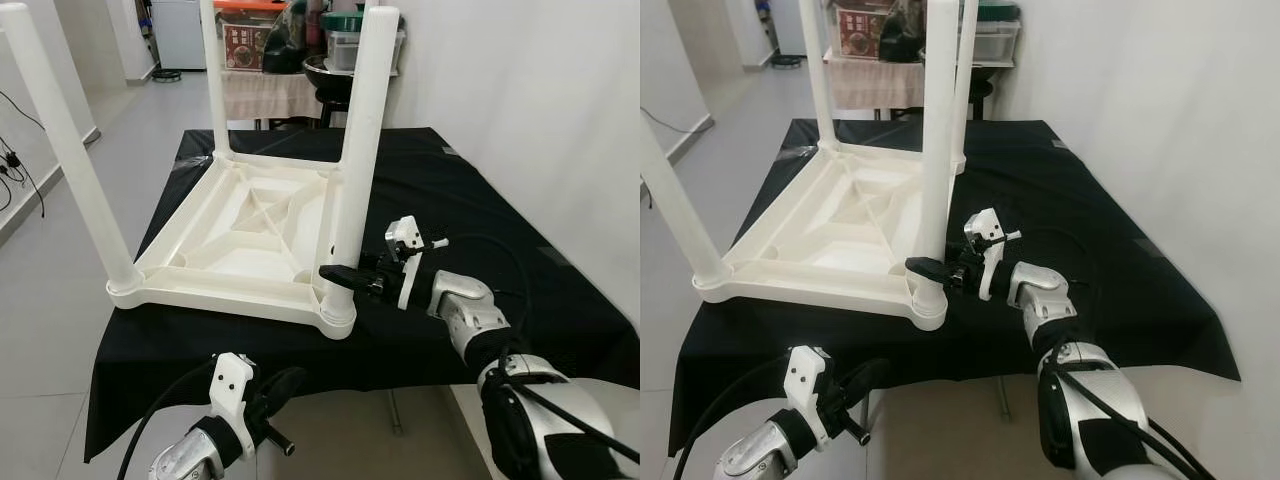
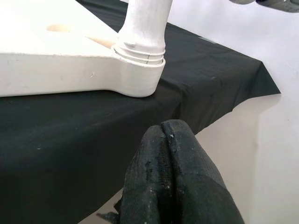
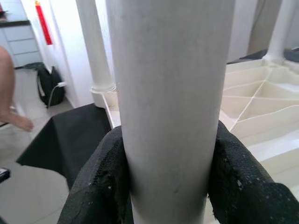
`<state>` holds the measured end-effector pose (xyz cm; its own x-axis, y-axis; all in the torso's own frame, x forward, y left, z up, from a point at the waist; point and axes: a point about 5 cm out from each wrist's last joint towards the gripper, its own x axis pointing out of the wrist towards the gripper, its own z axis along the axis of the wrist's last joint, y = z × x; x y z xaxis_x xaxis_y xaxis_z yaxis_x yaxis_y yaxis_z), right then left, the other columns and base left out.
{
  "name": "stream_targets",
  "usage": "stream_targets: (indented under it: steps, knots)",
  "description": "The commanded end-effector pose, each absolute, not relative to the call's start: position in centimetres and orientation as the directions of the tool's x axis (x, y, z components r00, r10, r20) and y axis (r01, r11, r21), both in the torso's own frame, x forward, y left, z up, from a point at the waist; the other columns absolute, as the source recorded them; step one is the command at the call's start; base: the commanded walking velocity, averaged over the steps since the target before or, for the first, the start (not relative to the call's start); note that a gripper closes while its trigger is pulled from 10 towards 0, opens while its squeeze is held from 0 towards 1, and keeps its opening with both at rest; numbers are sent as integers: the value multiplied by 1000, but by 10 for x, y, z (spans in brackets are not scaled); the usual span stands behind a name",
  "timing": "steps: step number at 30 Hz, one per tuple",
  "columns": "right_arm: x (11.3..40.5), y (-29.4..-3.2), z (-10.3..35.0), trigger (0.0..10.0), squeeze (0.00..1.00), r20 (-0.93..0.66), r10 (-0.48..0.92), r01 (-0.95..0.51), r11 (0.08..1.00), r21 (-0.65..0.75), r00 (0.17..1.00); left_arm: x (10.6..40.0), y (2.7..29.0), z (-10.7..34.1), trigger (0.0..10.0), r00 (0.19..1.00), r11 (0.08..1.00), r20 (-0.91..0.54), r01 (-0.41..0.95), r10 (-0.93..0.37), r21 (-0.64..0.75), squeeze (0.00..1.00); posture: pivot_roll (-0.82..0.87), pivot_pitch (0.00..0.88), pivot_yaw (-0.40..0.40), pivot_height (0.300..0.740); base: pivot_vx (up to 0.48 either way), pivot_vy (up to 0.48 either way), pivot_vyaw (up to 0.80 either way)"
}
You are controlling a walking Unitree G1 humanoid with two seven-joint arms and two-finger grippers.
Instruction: Building children table
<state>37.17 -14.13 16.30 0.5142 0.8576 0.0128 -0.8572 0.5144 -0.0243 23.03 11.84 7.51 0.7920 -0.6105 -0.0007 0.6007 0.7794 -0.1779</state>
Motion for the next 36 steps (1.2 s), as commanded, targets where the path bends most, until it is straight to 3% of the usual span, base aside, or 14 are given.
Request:
stream_targets:
  steps: [1,2,3,4,6,11,21,22,25,26,30,31,34,36]
  knots:
    - [371,-147,145,0,0,-9,713,-713,701,-33,701,229,119,73,10000,790,777,-11,600,-613,-190,0,77,0,-71,740,0,0,0]
    - [370,-146,138,0,0,-19,645,-645,763,-38,764,228,119,73,10000,790,777,-10,600,-613,-191,0,76,0,-74,740,0,0,0]
    - [371,-149,129,0,0,-7,376,-377,926,-18,926,228,120,74,10000,790,777,-9,600,-613,-192,0,70,0,-75,740,0,0,0]
    - [371,-149,129,0,0,-7,376,-377,926,-18,926,228,120,74,10000,790,777,-9,600,-613,-192,0,70,0,-75,740,0,0,0]
    - [352,-144,104,0,0,-55,44,-41,998,54,997,227,121,74,10000,790,776,-8,600,-613,-192,0,43,0,-57,740,0,0,0]
    - [310,-85,61,0,0,-176,221,-192,967,165,959,229,120,74,10000,784,770,-11,608,-621,-193,0,34,0,-41,740,0,0,0]
    - [325,-88,72,0,0,-135,260,-250,964,87,956,232,119,74,10000,786,772,-7,606,-618,-192,0,48,0,-70,740,0,0,0]
    - [333,-86,82,10000,0,-108,286,-280,957,69,952,233,118,75,10000,791,777,-2,601,-612,-189,0,51,0,-72,740,0,0,0]
    - [335,-77,92,10000,75,-82,337,-332,941,66,938,233,118,75,10000,793,779,1,598,-609,-189,0,45,0,-69,740,0,0,0]
    - [335,-66,102,10000,1000,-45,439,-435,897,71,897,234,117,75,10000,794,779,2,598,-608,-190,0,44,0,-66,740,0,0,0]
    - [333,-56,118,10000,1000,11,570,-570,819,73,821,235,117,75,10000,793,778,3,599,-609,-192,0,43,0,-67,740,0,0,0]
    - [332,-53,134,10000,1000,68,685,-688,725,32,725,235,116,75,10000,792,777,3,599,-610,-194,0,47,0,-71,740,0,0,0]
    - [332,-53,134,10000,1000,68,685,-688,725,32,725,235,116,75,10000,792,777,3,599,-610,-194,0,47,0,-71,740,0,0,0]
    - [336,-58,156,10000,0,98,848,-848,527,-56,520,237,115,75,10000,792,777,4,600,-610,-193,0,58,0,-81,740,0,0,0]
